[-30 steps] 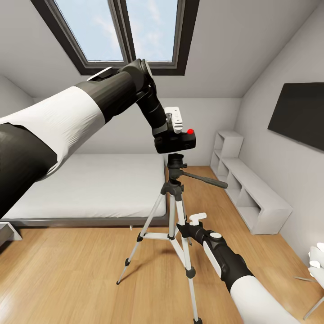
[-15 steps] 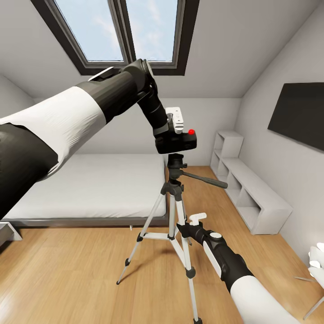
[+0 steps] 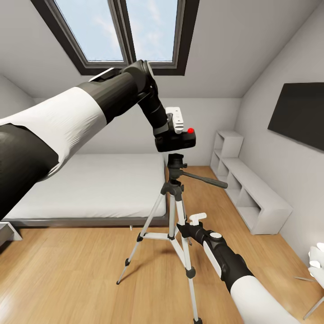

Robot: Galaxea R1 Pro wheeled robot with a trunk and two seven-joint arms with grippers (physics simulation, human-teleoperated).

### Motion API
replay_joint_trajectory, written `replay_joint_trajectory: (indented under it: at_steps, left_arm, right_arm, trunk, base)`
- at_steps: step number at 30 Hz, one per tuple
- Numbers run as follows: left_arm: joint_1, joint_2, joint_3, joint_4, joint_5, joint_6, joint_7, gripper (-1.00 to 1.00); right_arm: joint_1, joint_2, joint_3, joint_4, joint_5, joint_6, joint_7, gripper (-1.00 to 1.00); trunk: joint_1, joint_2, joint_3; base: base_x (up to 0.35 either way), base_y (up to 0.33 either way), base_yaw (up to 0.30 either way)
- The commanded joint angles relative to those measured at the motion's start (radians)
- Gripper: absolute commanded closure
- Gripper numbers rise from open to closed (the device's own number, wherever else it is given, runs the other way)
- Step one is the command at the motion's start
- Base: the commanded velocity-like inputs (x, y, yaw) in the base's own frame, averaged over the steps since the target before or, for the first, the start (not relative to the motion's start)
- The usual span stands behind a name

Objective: Attach the digital camera to the camera tripod in the bedroom.

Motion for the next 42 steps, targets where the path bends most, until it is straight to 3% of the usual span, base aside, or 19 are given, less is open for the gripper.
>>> replay_joint_trajectory:
  at_steps: [1,9,20,30,42]
  left_arm:
    - [-0.001,0.0,-0.002,-0.001,-0.005,0.007,-0.002,1.0]
    - [-0.001,-0.003,-0.004,-0.002,-0.005,0.007,0.003,1.0]
    - [0.006,-0.004,-0.006,-0.014,-0.008,0.007,0.004,1.0]
    - [0.008,-0.004,-0.006,-0.019,-0.063,0.007,0.004,1.0]
    - [0.014,-0.004,-0.006,-0.019,-0.085,0.008,0.004,1.0]
  right_arm:
    - [0.0,-0.001,-0.001,0.005,0.018,0.004,-0.007,1.0]
    - [0.0,-0.001,-0.001,0.005,0.019,0.005,-0.006,1.0]
    - [0.0,0.002,0.0,0.005,0.065,0.004,-0.007,1.0]
    - [0.0,0.002,0.0,0.005,0.073,0.004,-0.007,1.0]
    - [0.0,0.002,-0.001,0.005,0.073,0.004,-0.007,1.0]
  trunk:
    - [0.001,-0.002,-0.002]
    - [0.001,-0.002,-0.002]
    - [0.001,-0.002,-0.002]
    - [0.001,-0.002,-0.002]
    - [0.001,-0.002,-0.002]
  base:
    - [0.0,0.0,0.0]
    - [0.0,0.0,0.0]
    - [0.0,0.0,0.0]
    - [0.0,0.0,0.0]
    - [0.0,0.0,0.0]
